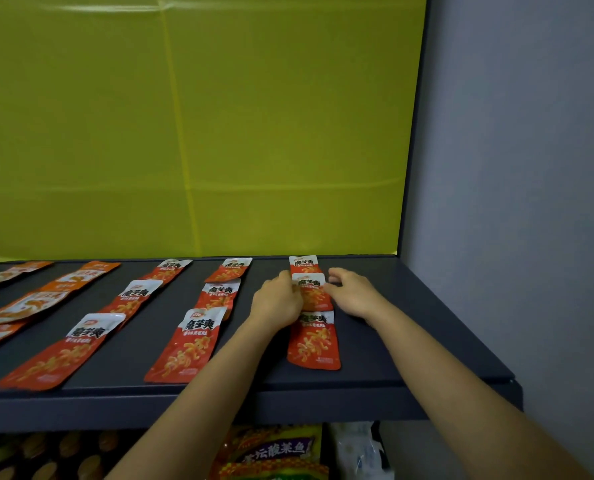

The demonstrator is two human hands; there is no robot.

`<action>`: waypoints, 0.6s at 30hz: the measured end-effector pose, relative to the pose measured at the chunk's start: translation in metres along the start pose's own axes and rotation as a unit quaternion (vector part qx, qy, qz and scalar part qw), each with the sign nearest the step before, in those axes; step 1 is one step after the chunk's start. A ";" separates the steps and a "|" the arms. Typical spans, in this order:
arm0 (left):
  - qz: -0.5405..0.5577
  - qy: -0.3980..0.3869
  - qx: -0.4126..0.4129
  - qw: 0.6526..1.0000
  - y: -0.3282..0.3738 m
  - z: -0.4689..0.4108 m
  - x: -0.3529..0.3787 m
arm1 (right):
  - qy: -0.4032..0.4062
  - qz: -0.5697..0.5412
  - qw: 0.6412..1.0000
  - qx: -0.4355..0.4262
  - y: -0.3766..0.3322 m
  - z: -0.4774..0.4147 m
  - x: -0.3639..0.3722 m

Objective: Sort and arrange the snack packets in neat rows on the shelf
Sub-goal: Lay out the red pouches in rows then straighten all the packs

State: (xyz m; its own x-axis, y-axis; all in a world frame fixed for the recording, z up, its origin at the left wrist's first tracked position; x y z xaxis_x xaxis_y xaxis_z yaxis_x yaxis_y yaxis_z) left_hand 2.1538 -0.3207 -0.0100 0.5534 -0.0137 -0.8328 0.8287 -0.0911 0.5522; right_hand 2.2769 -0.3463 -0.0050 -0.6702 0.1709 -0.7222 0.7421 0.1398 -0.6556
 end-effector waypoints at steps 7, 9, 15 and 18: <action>0.052 -0.049 0.039 0.997 -0.006 0.047 -0.007 | -0.038 -0.038 0.998 -0.035 -0.006 0.054 -0.002; 0.047 -0.039 0.065 0.996 -0.007 0.056 -0.007 | -0.033 -0.019 0.998 -0.056 -0.009 0.063 -0.002; -0.005 -0.022 0.109 0.994 -0.009 0.055 0.001 | -0.046 0.003 0.997 -0.068 -0.005 0.058 0.004; -0.029 -0.006 0.117 0.993 -0.009 0.053 0.003 | -0.048 0.011 0.997 -0.063 -0.001 0.056 0.006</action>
State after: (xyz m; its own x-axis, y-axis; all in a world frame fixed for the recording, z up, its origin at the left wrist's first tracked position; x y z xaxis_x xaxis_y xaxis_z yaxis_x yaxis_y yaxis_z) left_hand 2.1434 -0.3728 -0.0200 0.5027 -0.0141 -0.8643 0.8164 -0.3211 0.4800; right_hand 2.2711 -0.4002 -0.0210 -0.6467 0.0822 -0.7583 0.7486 0.2589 -0.6104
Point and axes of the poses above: each hand's wrist, its own z-axis away from the middle knuckle, its own x-axis out of the palm, y = z × x, the point moved 8 cm from there along -z, towards the middle knuckle, and after that the axes turned 11 degrees about -x, right-handed, at the moved point
